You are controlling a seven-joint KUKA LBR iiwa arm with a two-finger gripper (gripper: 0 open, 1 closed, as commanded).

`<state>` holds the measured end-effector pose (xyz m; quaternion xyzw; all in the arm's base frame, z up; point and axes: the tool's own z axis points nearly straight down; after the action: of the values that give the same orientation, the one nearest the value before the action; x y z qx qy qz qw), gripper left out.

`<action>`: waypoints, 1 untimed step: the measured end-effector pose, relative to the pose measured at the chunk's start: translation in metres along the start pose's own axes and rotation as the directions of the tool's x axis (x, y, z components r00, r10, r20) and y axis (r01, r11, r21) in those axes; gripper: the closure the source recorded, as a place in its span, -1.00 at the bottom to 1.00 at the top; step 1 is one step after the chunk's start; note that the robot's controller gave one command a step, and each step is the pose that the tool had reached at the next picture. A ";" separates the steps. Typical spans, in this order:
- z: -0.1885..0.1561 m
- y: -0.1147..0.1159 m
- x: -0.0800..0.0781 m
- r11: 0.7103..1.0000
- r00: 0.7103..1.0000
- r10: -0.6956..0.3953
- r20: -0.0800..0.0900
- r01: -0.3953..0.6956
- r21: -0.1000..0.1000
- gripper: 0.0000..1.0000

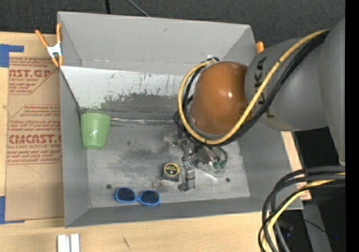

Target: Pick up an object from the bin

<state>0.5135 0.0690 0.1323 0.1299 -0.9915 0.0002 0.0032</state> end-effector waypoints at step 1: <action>0.062 0.006 0.027 0.957 0.957 -0.290 0.016 0.290 0.005 -1.00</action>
Offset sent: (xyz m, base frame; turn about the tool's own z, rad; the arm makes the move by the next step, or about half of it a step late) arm -0.0303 -0.0019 -0.0623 -0.2933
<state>0.4858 0.0682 0.0704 0.2741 -0.9617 0.0000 -0.0054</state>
